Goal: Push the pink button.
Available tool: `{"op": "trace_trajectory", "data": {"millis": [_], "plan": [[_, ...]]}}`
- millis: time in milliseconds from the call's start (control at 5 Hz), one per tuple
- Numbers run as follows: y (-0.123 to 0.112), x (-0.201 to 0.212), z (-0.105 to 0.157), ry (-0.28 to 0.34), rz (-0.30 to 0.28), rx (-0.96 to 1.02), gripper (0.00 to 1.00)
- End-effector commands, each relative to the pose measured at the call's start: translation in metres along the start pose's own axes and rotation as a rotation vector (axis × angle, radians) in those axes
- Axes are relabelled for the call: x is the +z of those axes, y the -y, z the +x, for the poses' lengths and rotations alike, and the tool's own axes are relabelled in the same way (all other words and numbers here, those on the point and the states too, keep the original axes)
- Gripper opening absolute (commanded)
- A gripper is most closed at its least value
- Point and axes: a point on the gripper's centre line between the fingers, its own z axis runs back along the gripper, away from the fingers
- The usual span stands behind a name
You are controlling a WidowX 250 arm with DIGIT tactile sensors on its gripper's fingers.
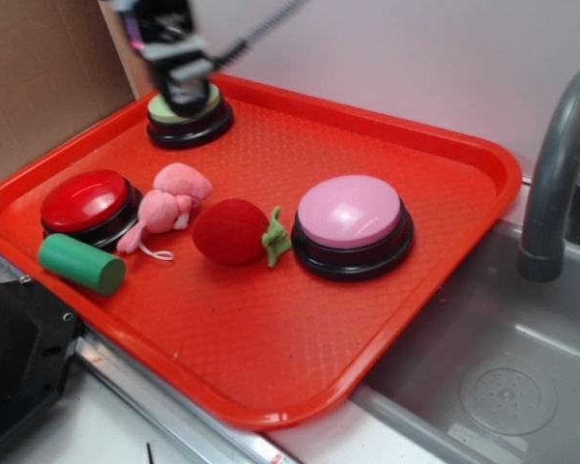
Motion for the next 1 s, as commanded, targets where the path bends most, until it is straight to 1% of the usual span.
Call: {"op": "trace_trajectory", "data": {"millis": [0, 200, 400, 600, 800], "plan": [[0.008, -0.050, 0.037, 0.131, -0.064, -0.306, 1.00], [0.010, -0.065, 0.045, 0.132, -0.035, -0.326, 1.00], [0.009, -0.082, 0.054, 0.157, -0.020, -0.334, 1.00], [0.012, -0.088, 0.059, 0.141, -0.014, -0.347, 1.00], [0.016, -0.089, 0.062, 0.158, -0.032, -0.360, 1.00]]}}
